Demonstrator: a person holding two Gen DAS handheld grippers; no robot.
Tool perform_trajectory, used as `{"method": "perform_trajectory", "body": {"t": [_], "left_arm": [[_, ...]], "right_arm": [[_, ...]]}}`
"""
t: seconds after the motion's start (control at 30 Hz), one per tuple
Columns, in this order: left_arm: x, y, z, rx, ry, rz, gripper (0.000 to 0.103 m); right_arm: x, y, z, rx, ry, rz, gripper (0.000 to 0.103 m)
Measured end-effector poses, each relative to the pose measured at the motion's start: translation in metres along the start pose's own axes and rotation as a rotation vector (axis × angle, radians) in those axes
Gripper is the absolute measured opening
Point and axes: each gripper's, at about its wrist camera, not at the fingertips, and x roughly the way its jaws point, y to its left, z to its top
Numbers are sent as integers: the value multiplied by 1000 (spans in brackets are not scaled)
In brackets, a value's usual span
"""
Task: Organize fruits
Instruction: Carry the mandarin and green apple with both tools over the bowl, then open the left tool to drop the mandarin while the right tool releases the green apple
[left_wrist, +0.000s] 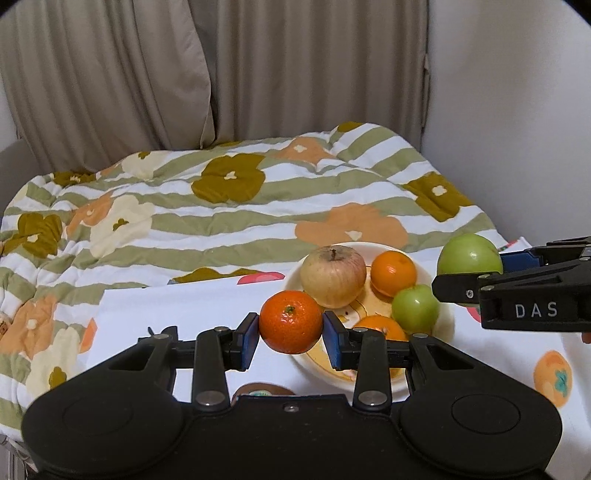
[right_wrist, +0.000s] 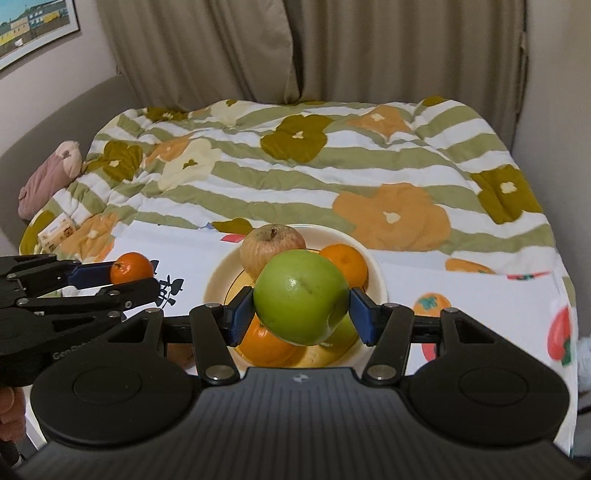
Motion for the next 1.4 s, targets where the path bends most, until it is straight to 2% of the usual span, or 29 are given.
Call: {"method": "perform_trajectory", "body": {"t": [0.53, 0.7, 1.07, 1.13, 1.2, 1.27, 1.4], "left_arm": [[87, -14, 6, -32, 146, 41, 41], [99, -17, 4, -27, 174, 45, 41], [102, -22, 6, 19, 174, 41, 41], [101, -23, 6, 21, 172, 32, 50], [96, -22, 5, 17, 153, 30, 82], [89, -20, 5, 11, 126, 32, 92], [76, -15, 6, 1, 108, 42, 97]], "right_arm": [[68, -24, 17, -67, 82, 85, 71], [79, -28, 18, -69, 100, 102, 71], [83, -29, 19, -67, 99, 105, 71], [84, -30, 20, -68, 100, 105, 71], [86, -29, 20, -68, 100, 105, 71], [85, -29, 20, -70, 99, 105, 71], [89, -26, 22, -79, 95, 114, 71]]}}
